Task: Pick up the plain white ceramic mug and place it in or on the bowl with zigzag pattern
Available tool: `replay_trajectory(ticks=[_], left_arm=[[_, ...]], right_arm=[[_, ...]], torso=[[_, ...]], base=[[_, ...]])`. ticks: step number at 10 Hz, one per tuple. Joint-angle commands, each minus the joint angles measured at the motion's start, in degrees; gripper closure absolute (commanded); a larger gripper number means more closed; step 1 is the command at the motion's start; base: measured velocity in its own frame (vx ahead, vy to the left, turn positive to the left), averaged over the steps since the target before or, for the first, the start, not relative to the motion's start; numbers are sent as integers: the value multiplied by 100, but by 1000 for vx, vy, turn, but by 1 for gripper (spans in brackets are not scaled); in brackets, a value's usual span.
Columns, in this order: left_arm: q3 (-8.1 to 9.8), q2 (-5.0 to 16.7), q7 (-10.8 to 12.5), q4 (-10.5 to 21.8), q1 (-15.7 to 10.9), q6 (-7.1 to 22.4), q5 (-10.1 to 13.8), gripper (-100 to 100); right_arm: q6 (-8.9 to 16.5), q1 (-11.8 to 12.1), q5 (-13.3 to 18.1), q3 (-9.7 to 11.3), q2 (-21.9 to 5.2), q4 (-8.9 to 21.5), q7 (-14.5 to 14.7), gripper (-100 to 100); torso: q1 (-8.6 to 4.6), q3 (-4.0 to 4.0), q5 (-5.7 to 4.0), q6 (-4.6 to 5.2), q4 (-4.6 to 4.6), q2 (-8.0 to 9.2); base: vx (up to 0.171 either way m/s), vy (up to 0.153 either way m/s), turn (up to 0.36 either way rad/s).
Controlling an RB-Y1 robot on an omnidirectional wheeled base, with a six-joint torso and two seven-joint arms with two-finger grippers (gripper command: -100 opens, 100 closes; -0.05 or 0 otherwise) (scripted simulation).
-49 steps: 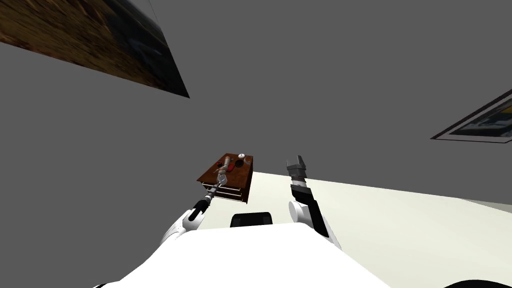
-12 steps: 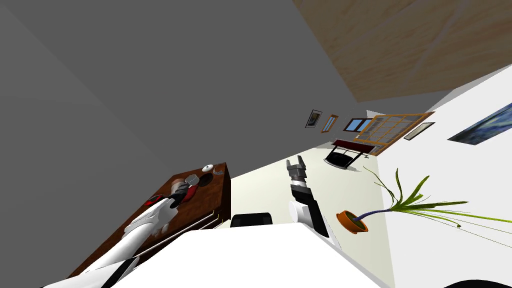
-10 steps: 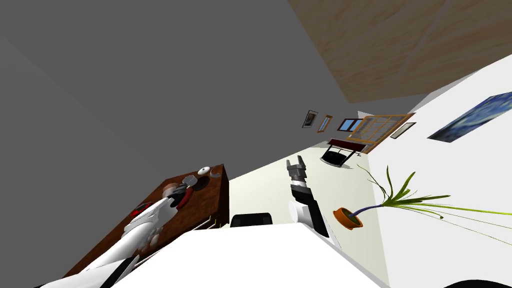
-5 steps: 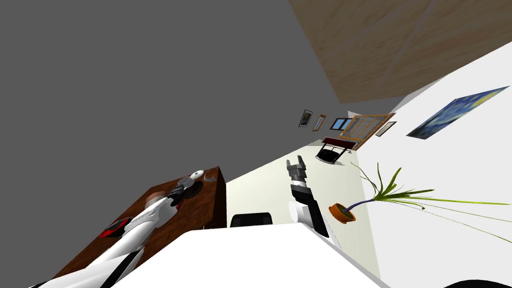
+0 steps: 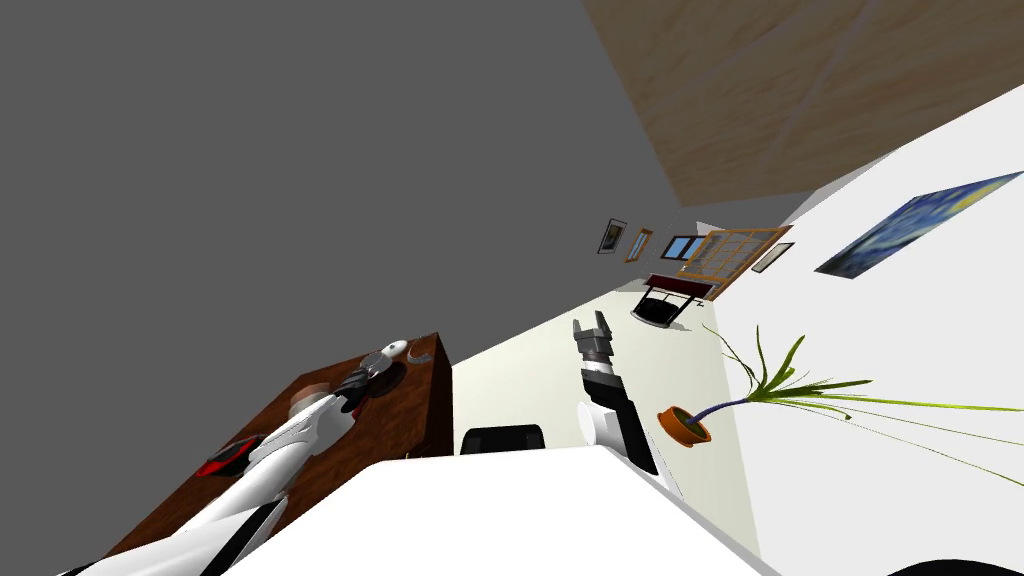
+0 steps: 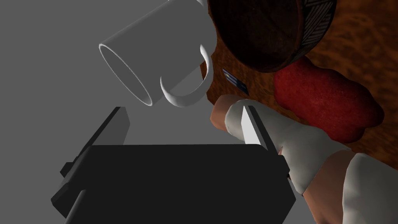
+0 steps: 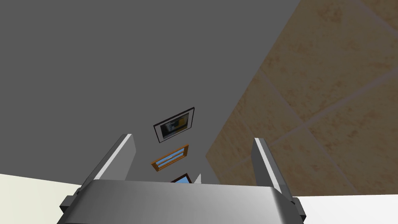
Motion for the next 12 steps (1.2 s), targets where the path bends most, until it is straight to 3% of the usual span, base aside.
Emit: replay_trajectory(ticks=[1,2,7,8,11,12], left_arm=[[0,0,0,0,0,0,0,0],[-76,141,-152,223,-79,-96,286,-100],[-304,565,-607,894,-316,-386,1016,-100],[-304,565,-607,894,-316,-386,1059,-100],[-456,847,-910,1282,-473,-579,1714,-100],[-456,847,-910,1341,-473,-579,1721,-100]], right_arm=[[0,0,0,0,0,0,0,0],[0,0,0,0,0,0,0,0],[0,0,0,0,0,0,0,0],[0,-1,0,1,0,0,0,0],[0,0,0,0,0,0,0,0],[0,-1,0,1,0,0,0,0]], torso=[[0,0,0,0,0,0],[0,0,0,0,0,0],[-11,5,-3,0,2,8],[-12,5,-3,2,2,8],[-10,5,-2,-1,2,8],[-13,4,-3,2,2,7]], base=[[0,0,0],[-12,-23,-86],[-26,-37,-78],[-17,-27,-43],[-18,-32,-69],[-15,-27,-40]])
